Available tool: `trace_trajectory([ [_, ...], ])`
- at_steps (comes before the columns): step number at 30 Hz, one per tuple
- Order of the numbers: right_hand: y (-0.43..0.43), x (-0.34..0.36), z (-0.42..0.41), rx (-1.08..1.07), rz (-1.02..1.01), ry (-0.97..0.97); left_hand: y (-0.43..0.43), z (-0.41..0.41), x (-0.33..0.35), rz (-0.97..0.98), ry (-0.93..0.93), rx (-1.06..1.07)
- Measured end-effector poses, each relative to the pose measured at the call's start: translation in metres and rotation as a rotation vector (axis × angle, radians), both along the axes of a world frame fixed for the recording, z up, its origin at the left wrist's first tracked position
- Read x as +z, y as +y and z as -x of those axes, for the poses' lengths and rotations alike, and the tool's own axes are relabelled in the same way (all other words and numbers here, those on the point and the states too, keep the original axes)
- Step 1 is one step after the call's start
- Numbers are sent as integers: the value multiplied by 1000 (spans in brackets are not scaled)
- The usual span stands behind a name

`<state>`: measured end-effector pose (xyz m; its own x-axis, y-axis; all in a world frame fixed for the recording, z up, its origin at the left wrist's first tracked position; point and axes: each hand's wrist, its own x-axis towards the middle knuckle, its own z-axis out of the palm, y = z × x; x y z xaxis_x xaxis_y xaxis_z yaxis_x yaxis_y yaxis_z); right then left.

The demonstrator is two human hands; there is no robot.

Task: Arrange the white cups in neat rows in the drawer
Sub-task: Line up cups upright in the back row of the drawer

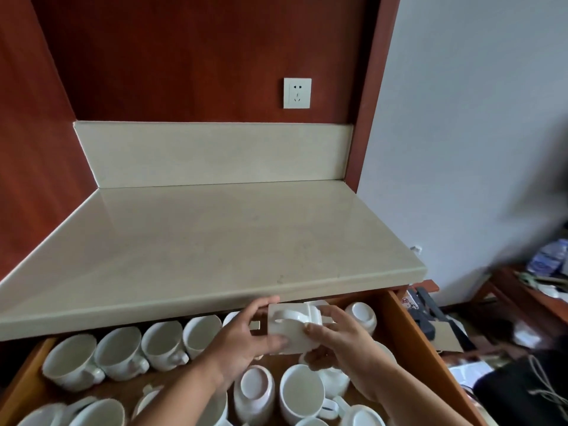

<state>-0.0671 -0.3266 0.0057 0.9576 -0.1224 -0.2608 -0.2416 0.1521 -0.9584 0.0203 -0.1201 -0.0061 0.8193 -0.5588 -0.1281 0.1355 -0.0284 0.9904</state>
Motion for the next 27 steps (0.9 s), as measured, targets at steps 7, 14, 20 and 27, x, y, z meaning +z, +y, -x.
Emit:
trace_trajectory([
  [7, -30, -10, -8, 134, 546, 99, 1, -2, -21, -298, -384, 45],
  [14, -66, -19, -25, -8, 1077, 118, -19, 10, -49, -574, -722, 222],
  [20, -77, -28, -37, -16, 1077, 123, -38, 15, -61, -654, -728, 362],
  [27, -81, -34, -52, 89, 1101, 116, -52, 15, -66, -801, -724, 247],
])
